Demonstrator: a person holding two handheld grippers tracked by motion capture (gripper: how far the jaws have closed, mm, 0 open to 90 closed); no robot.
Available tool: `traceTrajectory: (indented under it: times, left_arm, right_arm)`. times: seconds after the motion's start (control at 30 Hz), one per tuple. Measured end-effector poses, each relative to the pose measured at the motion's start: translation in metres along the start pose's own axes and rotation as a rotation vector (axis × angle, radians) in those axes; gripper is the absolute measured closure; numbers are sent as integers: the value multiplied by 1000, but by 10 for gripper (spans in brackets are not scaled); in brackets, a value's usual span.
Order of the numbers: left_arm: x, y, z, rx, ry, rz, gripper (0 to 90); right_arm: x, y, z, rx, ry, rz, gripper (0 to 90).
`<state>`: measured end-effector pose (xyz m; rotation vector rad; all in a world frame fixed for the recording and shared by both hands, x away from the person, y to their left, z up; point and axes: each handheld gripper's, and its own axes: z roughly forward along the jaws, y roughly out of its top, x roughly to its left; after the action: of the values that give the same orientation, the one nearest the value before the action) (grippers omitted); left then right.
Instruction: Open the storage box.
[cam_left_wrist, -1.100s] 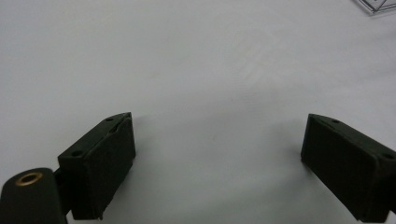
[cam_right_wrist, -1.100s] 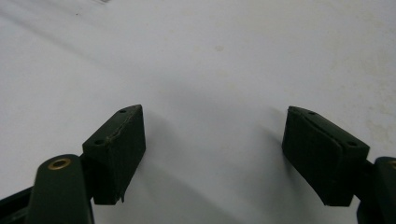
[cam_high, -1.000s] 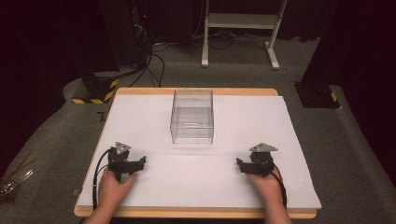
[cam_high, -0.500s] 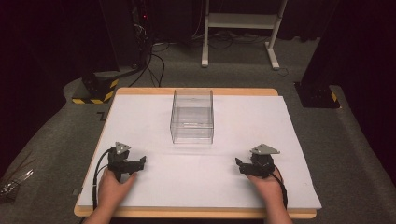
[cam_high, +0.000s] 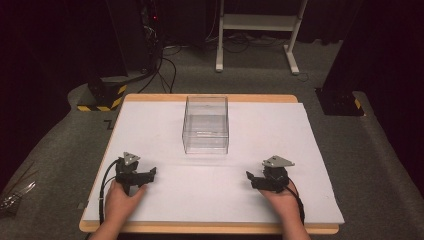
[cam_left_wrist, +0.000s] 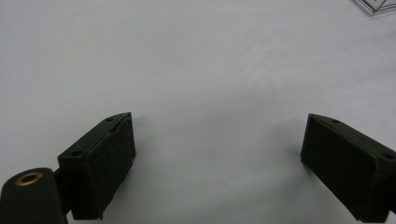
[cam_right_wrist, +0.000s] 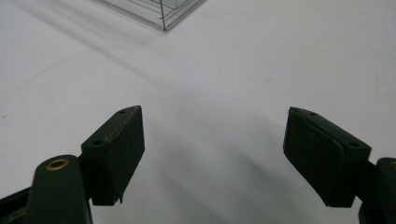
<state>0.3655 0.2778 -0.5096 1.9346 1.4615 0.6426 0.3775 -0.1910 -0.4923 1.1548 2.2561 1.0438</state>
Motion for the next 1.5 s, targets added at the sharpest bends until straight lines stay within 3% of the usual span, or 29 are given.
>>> traceTrajectory:
  times: [0.23,0.37,0.8,1.3,1.5]
  left_arm:
    - [0,0,0,1,-1,0,103]
    - [0,0,0,1,0,1,103]
    - [0,0,0,-1,-1,-1,103]
    - [0,0,0,0,0,0,103]
    - [0,0,0,-1,0,-2,103]
  right_arm:
    - [11,3,2,-7,8,-11,213]
    - [17,5,3,-20,33,0,211]
    - [45,13,5,-69,113,-33,205]
    - [74,20,10,-79,149,-92,172]
    - [82,25,13,-102,163,-82,189]
